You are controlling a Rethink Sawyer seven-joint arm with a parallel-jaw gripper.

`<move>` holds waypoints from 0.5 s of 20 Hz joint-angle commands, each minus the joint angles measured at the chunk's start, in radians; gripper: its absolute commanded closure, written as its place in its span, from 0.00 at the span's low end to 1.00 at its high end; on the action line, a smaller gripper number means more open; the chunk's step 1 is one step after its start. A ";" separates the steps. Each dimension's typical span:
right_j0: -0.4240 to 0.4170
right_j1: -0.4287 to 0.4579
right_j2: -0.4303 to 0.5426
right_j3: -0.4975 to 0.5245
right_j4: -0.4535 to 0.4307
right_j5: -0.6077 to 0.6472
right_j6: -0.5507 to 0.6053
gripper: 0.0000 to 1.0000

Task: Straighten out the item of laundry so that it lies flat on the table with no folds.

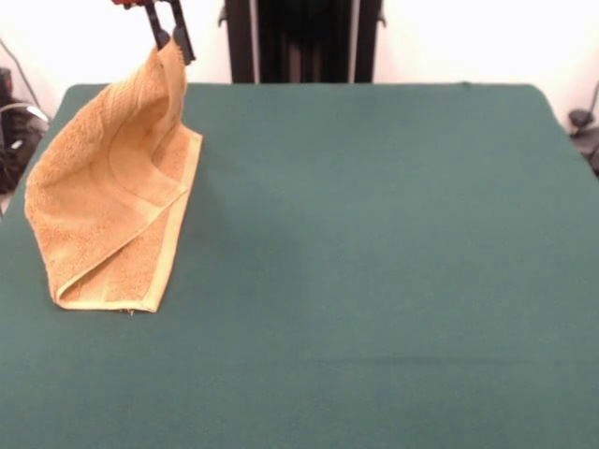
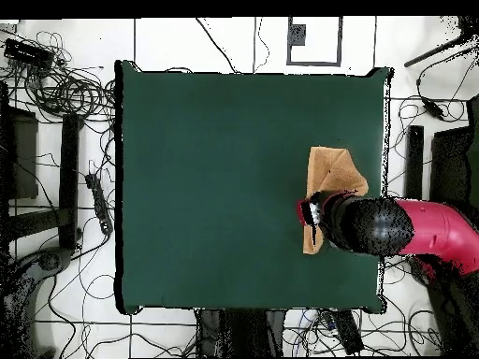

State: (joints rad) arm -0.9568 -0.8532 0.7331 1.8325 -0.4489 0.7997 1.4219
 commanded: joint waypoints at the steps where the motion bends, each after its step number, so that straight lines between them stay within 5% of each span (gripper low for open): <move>1: 0.127 0.053 -0.067 -0.113 0.086 0.132 0.206 1.00; 10: 0.237 0.076 -0.149 -0.247 0.170 0.242 0.233 1.00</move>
State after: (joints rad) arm -0.7913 -0.8224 0.6441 1.6597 -0.3487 0.9093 1.4228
